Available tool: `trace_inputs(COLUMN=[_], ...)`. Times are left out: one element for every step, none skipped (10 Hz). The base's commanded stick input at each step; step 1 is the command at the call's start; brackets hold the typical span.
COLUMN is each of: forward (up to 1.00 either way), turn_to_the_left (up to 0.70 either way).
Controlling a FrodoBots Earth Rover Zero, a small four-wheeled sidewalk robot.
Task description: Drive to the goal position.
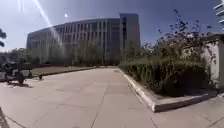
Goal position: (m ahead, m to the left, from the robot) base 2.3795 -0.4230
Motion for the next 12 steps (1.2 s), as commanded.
trace_inputs(forward=[0.70,0.70,0.70,0.70,0.70,0.70,0.70,0.70,0.70,0.70,0.70,0.70], turn_to_the_left=[-0.01,-0.01,-0.01,-0.01,-0.01,-0.01,-0.01,-0.01,-0.01,-0.01,-0.01,-0.01])
